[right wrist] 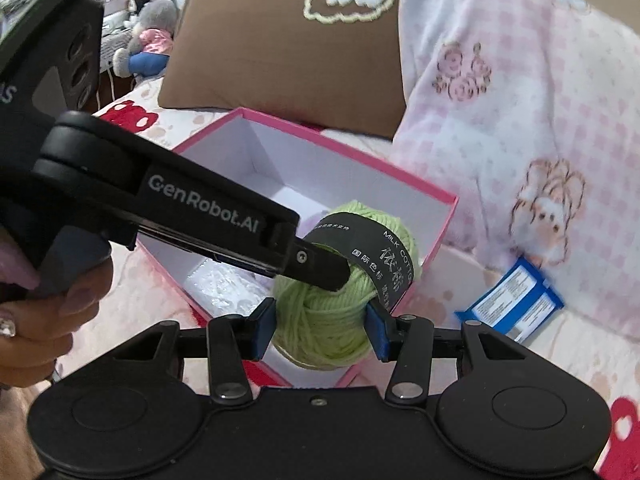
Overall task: Organize objects
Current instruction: 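Lower the yarn ball with both grippers into the pink box beside the plush, then open both grippers to release the green yarn ball in the box, then raise both tools out of the box and move toward the orange sponge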
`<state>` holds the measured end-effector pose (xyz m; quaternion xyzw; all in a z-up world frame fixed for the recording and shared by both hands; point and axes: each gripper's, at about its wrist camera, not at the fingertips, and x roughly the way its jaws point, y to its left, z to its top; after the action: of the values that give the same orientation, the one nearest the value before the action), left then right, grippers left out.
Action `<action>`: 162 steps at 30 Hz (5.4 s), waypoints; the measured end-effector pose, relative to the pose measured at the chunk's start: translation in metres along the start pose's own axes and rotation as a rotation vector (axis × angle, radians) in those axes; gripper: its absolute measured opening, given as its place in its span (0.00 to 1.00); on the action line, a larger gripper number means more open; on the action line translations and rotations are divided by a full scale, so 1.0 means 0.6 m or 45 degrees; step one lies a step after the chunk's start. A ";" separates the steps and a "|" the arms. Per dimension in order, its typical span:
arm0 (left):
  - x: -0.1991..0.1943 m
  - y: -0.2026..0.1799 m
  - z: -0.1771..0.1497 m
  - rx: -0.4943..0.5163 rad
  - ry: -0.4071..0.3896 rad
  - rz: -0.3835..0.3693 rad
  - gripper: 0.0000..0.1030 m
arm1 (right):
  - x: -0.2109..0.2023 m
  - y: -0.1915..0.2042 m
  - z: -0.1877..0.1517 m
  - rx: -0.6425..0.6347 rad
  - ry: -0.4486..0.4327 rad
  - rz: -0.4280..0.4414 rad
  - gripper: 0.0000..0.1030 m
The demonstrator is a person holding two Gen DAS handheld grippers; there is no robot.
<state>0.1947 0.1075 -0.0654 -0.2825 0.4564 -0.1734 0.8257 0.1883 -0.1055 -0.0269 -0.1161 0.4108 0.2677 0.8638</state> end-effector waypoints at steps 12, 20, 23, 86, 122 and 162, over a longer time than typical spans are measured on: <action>0.036 0.026 -0.005 -0.038 0.046 0.074 0.39 | 0.046 0.012 -0.004 -0.011 0.086 -0.018 0.48; 0.039 0.024 -0.011 -0.008 0.066 0.119 0.39 | 0.044 0.012 -0.011 -0.054 0.099 0.027 0.50; 0.036 0.019 -0.012 0.011 0.065 0.132 0.39 | 0.036 0.004 -0.011 -0.024 0.081 0.055 0.52; -0.238 -0.260 -0.141 0.303 -0.029 0.419 0.64 | -0.268 0.007 -0.043 -0.168 -0.135 0.291 0.73; -0.035 -0.398 -0.215 0.478 -0.001 0.367 0.85 | -0.298 -0.170 -0.200 -0.175 -0.273 -0.036 0.88; 0.151 -0.319 -0.165 0.371 -0.176 0.371 0.80 | -0.076 -0.253 -0.248 -0.070 -0.443 -0.111 0.88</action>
<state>0.1523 -0.1218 -0.0469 -0.1024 0.4049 -0.0965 0.9035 0.1530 -0.3104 -0.0893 -0.1094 0.2420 0.2570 0.9292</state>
